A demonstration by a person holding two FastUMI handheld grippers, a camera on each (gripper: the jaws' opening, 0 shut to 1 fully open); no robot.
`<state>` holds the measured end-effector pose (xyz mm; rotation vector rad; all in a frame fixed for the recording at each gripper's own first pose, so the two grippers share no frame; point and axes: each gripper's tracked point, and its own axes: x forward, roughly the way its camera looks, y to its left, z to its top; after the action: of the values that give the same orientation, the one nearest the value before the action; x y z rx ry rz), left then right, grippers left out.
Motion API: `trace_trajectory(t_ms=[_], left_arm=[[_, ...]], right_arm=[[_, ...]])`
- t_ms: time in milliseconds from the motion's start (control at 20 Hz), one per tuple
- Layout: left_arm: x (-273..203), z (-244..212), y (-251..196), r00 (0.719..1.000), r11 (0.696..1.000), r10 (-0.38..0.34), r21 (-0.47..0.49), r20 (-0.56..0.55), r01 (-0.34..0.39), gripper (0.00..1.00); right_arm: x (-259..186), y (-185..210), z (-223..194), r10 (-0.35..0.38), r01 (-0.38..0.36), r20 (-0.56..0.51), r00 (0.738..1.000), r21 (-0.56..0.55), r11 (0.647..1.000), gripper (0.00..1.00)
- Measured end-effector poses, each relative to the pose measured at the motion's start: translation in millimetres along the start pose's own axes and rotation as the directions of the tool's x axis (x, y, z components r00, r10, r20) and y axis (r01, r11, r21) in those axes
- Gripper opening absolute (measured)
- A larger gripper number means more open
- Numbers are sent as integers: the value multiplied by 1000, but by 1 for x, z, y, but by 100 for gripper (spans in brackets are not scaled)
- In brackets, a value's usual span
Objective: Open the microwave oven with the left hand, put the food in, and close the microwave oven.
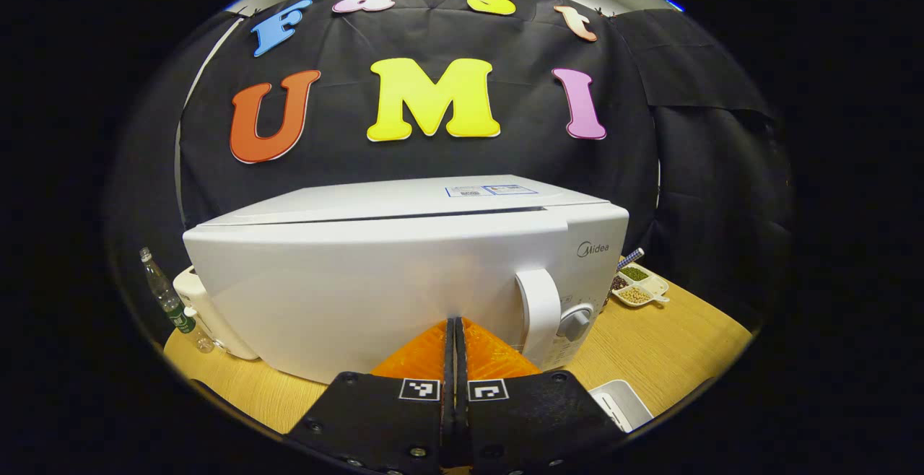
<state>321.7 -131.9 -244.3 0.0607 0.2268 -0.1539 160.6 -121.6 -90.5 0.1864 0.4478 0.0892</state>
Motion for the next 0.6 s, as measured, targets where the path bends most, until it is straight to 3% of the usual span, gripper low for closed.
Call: trace_trajectory(t_ms=[50, 100, 150, 200, 250, 300, 350, 600], left_arm=[[1, 1, 0, 1000, 1000, 1, -4, 5, -1, 0], [1, 0, 0, 1000, 1000, 2, -9, 0, -2, 0], [1, 1, -1, 1000, 1000, 3, -10, 1, -3, 0], [4, 2, -1, 1000, 1000, 3, -1, 2, -3, 0], [6, 2, -1, 1000, 1000, 3, 6, 1, -3, 0], [10, 4, 0, 1000, 1000, 5, 10, 4, -5, 0], [13, 3, 1, 1000, 1000, 16, -2, -24, -16, 0], [13, 0, 0, 1000, 1000, 10, -18, -14, -10, 0]], right_arm=[[2, 2, 1, 9, -9, -2, 1000, 2, 1000, 100], [4, 3, 2, 13, -13, -2, 1000, 2, 1000, 90], [6, 3, 3, 17, -17, 0, 1000, 4, 1000, 90], [7, 4, 1, 22, -22, -6, 1000, 5, 1000, 100], [8, 5, 0, 27, -27, -11, 1000, 3, 1000, 100], [7, 4, 0, 28, -28, -12, 1000, 2, 1000, 90], [7, 3, 1, 27, -27, -11, 1000, 3, 1000, 100], [4, 1, 1, 20, -20, -8, 1000, 10, 1000, 100]])
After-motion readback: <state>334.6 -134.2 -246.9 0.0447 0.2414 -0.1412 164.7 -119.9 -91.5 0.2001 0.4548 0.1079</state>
